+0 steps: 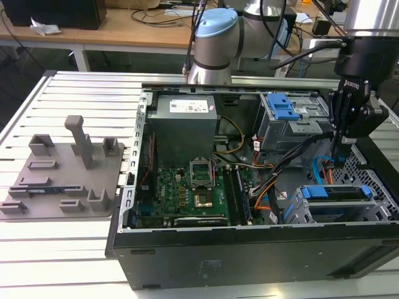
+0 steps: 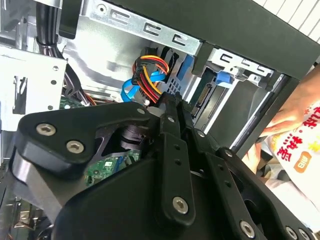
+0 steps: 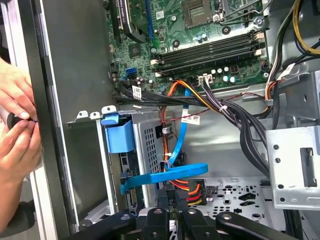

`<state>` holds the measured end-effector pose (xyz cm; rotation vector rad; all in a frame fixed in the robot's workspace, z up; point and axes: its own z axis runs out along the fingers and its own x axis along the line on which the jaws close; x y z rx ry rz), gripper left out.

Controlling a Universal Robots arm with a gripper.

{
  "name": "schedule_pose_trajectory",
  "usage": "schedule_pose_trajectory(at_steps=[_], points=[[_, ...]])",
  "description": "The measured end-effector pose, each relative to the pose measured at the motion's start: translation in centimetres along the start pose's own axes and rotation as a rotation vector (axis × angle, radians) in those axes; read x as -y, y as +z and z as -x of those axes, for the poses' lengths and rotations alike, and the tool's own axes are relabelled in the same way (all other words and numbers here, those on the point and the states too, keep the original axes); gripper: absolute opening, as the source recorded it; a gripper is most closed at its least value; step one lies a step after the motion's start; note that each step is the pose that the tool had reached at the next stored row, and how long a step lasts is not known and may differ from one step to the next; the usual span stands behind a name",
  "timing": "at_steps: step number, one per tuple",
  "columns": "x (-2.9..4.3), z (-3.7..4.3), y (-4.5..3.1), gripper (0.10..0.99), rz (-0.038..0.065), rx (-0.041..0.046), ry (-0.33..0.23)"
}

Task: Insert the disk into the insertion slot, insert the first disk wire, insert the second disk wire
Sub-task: 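Insert the first disk wire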

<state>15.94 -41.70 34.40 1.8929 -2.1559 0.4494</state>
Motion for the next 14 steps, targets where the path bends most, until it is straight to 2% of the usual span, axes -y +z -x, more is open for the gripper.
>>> schedule_pose_trajectory(at_steps=[4, 6, 7, 8, 10, 11, 12, 14], points=[[0.00, 0.01, -0.01, 0.169, 0.000, -0.0006, 0.000], [0.02, -0.06, -0.03, 0.169, 0.000, 0.0044, 0.000], [0.06, -0.18, -0.10, 0.169, 0.001, 0.0105, 0.000], [0.10, -0.38, -0.19, 0.169, 0.003, 0.0203, 0.000], [0.25, -0.98, -0.43, 0.169, 0.009, 0.0519, 0.000], [0.28, -1.15, -0.47, 0.169, 0.013, 0.0624, -0.001], [0.38, -1.47, -0.50, 0.169, 0.018, 0.0801, -0.001], [0.54, -1.80, -0.53, 0.169, 0.021, 0.0975, -0.001]])
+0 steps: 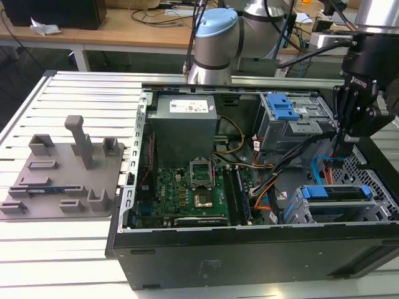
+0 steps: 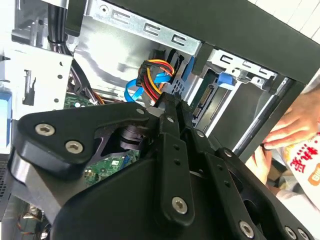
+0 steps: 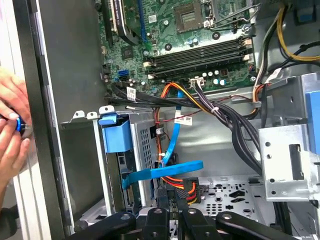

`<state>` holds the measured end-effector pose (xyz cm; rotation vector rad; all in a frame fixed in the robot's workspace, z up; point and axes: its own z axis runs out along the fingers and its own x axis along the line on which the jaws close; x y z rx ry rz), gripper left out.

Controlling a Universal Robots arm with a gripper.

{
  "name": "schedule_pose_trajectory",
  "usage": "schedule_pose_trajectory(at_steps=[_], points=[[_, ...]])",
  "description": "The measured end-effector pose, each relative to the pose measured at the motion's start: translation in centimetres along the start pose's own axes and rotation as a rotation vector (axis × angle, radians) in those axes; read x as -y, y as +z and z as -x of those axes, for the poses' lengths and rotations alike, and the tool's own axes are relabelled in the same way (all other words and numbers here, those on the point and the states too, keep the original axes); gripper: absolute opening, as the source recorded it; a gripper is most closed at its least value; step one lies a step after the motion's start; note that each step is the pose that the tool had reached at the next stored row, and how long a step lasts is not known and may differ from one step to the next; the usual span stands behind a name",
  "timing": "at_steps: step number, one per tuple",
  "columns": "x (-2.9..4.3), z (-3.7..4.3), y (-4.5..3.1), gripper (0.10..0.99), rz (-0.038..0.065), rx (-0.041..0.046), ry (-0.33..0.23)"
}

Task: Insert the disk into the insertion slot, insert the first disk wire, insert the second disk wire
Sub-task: 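Insert the first disk wire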

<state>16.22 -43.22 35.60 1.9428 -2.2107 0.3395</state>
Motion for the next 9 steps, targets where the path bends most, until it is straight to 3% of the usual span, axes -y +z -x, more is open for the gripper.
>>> schedule_pose_trajectory(at_steps=[4, 9], points=[[0.25, -0.93, -0.14, 0.169, 0.005, 0.0337, 0.000], [0.42, -2.23, 0.05, 0.169, 0.009, 0.0612, 0.001]])
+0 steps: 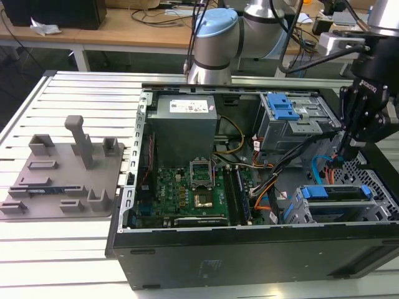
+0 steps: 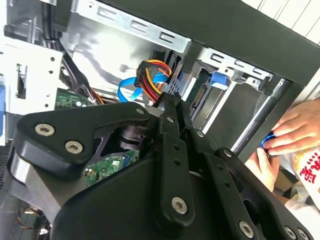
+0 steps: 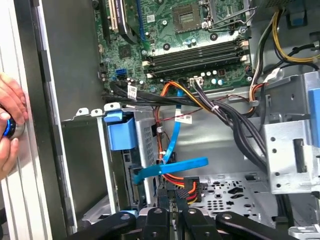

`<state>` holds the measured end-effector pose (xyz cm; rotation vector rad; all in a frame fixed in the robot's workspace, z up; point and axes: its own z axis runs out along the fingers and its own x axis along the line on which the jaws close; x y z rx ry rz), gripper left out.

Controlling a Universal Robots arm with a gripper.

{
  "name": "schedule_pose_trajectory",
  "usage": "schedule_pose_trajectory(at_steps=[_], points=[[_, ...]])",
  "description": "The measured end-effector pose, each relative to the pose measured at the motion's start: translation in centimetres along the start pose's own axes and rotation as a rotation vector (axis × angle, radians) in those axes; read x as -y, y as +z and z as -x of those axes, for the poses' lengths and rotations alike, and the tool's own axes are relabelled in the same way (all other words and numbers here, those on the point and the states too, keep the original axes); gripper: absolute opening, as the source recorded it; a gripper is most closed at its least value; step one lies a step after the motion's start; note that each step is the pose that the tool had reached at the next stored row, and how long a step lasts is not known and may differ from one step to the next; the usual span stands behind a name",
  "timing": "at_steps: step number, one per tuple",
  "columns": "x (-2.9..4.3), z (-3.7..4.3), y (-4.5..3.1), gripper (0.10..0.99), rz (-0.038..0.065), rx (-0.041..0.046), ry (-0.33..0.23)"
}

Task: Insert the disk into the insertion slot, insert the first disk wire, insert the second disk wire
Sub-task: 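Insert the first disk wire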

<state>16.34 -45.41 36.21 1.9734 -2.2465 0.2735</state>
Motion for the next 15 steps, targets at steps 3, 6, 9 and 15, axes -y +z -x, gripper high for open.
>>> schedule_pose_trajectory(at_steps=[3, 6, 9, 15], points=[[0.13, -0.99, 0.21, 0.169, 0.006, 0.0409, 0.001], [0.30, -2.14, 0.47, 0.169, 0.011, 0.0781, 0.001], [0.43, -3.09, 0.69, 0.169, 0.015, 0.1136, 0.002], [0.75, -4.13, 0.94, 0.169, 0.052, 0.1543, -0.002]])
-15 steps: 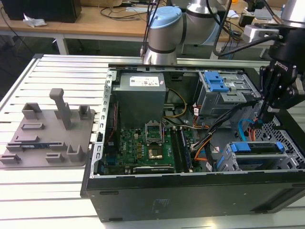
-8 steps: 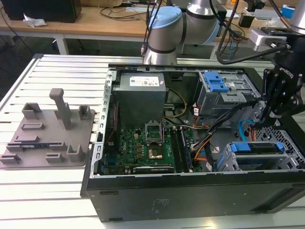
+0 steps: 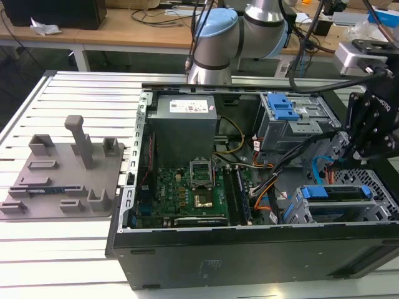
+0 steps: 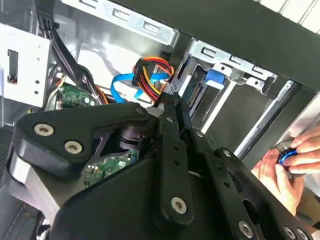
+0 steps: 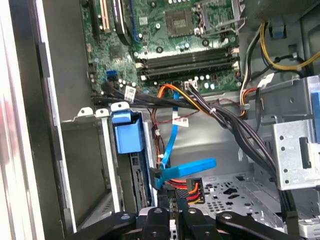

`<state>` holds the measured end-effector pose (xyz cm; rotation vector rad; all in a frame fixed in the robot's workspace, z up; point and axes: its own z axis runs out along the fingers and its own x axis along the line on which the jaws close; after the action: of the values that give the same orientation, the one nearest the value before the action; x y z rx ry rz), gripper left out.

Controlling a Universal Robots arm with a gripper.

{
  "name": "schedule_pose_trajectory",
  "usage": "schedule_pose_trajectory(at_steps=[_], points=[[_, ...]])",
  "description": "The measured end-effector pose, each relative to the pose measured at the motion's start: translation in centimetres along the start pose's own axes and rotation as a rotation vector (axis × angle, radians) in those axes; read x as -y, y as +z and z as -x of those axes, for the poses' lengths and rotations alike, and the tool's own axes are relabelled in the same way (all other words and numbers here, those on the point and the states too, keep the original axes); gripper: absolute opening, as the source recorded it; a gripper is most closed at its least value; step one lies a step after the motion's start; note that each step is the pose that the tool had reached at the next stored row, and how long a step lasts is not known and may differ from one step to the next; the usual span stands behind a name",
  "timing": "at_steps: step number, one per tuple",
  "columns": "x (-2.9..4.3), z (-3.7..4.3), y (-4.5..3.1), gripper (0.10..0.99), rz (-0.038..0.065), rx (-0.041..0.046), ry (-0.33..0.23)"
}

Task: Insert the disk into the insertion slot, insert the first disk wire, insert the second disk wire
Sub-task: 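Insert the first disk wire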

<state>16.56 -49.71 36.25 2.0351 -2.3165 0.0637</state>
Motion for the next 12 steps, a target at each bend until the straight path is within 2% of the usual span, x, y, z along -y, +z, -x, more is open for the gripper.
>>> schedule_pose_trajectory(at_steps=[1, 3, 5, 6, 8, 9, 11, 12], points=[[0.15, -0.13, 0.01, 0.169, 0.010, 0.0012, -0.001], [0.51, -0.38, 0.03, 0.169, 0.014, 0.0033, -0.001], [0.92, -0.59, 0.04, 0.169, 0.017, 0.0096, -0.001], [1.22, -0.70, 0.04, 0.169, 0.019, 0.0167, -0.002], [1.40, -0.84, 0.05, 0.169, 0.021, 0.0271, -0.002], [1.43, -0.99, 0.06, 0.169, 0.023, 0.0428, -0.003], [1.53, -1.70, 0.12, 0.169, 0.033, 0.1209, -0.005], [1.55, -1.79, 0.12, 0.169, 0.034, 0.1292, -0.005]])
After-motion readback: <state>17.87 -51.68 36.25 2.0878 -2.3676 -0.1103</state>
